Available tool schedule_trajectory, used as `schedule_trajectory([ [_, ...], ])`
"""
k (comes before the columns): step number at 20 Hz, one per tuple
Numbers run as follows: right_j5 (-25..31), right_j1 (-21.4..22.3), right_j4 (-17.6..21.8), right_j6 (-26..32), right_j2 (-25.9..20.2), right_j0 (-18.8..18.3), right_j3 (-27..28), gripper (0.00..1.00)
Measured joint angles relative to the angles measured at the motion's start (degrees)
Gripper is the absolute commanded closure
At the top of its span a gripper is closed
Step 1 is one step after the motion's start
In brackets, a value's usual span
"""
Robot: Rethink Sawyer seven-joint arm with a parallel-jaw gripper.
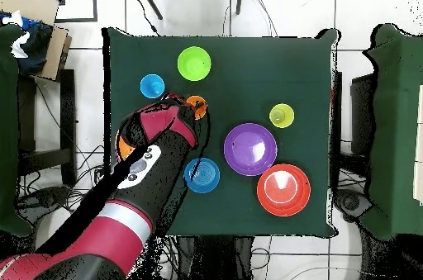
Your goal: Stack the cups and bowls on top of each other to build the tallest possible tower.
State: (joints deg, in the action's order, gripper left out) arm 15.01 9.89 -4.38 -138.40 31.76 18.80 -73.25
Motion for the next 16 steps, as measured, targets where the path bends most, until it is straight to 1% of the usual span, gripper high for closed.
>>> schedule_trajectory([
  [9,0.0,0.7,0.0,0.0,-0.7,-2.1,0.0,0.0],
  [16,0.0,1.2,0.0,0.0,-0.8,-2.3,0.0,0.0],
])
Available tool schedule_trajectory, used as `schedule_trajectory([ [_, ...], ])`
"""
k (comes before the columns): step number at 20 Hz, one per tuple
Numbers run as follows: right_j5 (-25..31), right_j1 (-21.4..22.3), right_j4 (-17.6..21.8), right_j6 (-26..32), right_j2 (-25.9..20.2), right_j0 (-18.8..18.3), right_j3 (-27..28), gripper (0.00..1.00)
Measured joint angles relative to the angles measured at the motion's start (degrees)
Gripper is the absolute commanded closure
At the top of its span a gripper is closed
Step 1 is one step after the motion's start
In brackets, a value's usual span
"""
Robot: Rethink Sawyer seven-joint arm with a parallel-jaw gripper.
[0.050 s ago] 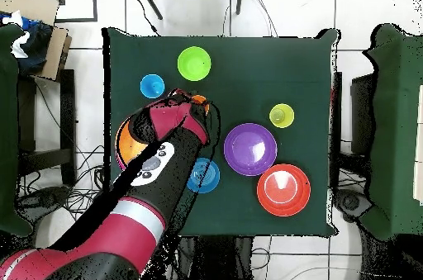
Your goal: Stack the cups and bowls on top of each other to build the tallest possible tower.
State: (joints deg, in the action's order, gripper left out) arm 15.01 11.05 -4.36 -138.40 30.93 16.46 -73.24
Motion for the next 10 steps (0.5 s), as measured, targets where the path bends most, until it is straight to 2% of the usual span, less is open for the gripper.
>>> schedule_trajectory([
  [10,0.0,-0.2,0.0,0.0,0.0,0.6,0.2,0.0],
])
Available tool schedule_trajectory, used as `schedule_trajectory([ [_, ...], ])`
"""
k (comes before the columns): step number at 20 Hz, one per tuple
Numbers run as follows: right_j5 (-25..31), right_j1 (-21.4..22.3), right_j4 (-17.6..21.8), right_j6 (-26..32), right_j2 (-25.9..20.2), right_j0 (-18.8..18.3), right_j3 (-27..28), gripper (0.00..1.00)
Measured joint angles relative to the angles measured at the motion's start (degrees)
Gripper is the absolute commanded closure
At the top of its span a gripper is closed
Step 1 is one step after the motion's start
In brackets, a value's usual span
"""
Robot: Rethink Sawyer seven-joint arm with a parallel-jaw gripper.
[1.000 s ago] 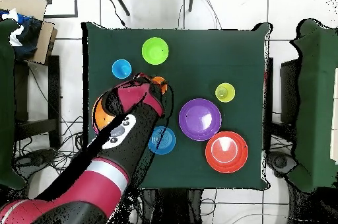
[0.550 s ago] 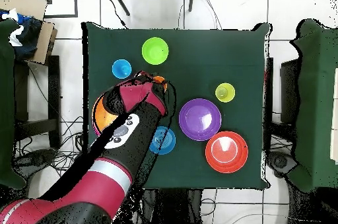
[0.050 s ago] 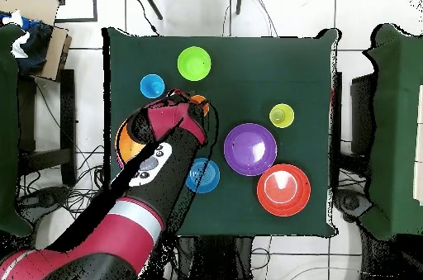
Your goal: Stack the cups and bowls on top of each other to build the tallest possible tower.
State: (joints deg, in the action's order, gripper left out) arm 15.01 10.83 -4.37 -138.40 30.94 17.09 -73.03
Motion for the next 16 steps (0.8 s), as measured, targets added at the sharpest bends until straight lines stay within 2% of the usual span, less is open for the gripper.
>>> schedule_trajectory([
  [16,0.0,-0.7,-4.4,0.0,0.0,1.0,2.2,0.0],
])
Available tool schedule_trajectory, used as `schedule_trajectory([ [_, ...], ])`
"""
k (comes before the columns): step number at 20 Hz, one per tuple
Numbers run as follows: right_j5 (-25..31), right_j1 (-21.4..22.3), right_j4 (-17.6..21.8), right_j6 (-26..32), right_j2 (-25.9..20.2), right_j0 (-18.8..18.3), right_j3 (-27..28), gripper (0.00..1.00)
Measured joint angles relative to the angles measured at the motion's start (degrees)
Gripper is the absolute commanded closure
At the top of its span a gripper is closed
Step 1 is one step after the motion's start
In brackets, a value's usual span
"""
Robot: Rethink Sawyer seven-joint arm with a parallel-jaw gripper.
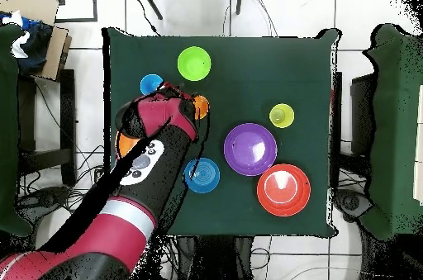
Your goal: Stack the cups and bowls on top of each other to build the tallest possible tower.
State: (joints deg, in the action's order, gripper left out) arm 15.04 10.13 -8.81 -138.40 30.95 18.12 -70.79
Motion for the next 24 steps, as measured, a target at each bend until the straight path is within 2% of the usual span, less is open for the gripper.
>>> schedule_trajectory([
  [17,0.0,-4.3,-1.8,0.0,0.2,0.0,2.0,0.0],
  [20,0.0,-4.0,-1.8,0.0,0.2,0.0,1.3,0.0],
  [24,1.1,-1.2,-1.8,0.0,-0.1,0.1,-1.7,0.0],
])
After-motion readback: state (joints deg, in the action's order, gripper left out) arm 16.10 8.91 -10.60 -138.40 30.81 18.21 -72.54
